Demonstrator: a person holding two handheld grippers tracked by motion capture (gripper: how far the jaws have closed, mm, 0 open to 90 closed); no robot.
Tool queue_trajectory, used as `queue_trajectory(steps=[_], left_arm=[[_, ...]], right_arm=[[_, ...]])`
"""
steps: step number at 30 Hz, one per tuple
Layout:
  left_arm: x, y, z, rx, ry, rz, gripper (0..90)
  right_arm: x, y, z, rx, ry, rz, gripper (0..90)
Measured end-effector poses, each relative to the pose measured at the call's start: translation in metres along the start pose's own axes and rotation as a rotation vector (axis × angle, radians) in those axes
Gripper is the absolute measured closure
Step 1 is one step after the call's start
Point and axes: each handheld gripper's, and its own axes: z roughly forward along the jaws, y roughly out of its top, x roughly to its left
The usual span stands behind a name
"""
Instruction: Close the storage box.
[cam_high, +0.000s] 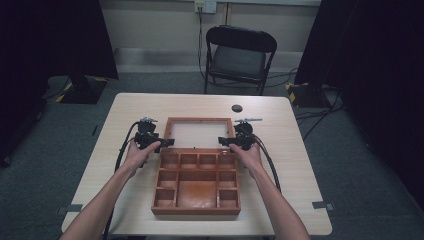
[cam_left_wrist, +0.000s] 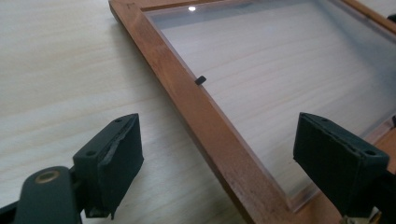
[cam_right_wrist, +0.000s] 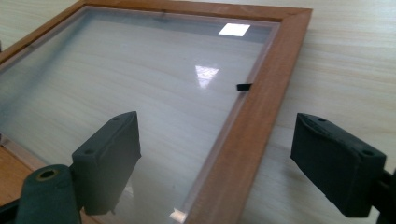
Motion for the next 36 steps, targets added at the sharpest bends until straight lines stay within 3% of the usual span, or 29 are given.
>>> queue_trajectory(steps=[2,5,15,16,17,20,32,36], left_arm=[[0.000,0.000,0.001,0.004,-0.004,-0.008,14.5],[-0.005,0.001,0.001,-0.008,0.023,0.042,13.7],[-0.011,0.003,0.012,-0.023,-0.020,0.030,12.3],[-0.010,0.003,0.013,-0.023,-0.023,0.027,11.1],[-0.010,0.003,0.013,-0.023,-0.023,0.027,10.9],[-0.003,0.002,0.016,-0.009,-0.070,-0.025,10.6],[-0.002,0.003,0.016,0.003,-0.079,-0.034,10.5],[-0.002,0.003,0.016,0.004,-0.080,-0.038,10.5]], right_arm=[[0.002,0.000,0.001,0.003,0.009,0.010,15.0],[0.007,-0.001,0.004,-0.006,0.004,0.003,12.0],[0.003,0.000,0.009,0.016,0.034,0.062,8.5],[0.002,0.000,0.010,0.026,0.051,0.087,9.0],[0.002,0.000,0.010,0.026,0.051,0.087,9.0],[0.002,0.000,0.010,0.024,0.049,0.082,9.1],[0.002,0.001,0.010,0.034,0.050,0.083,10.1],[0.002,-0.001,0.009,0.011,0.037,0.090,14.0]])
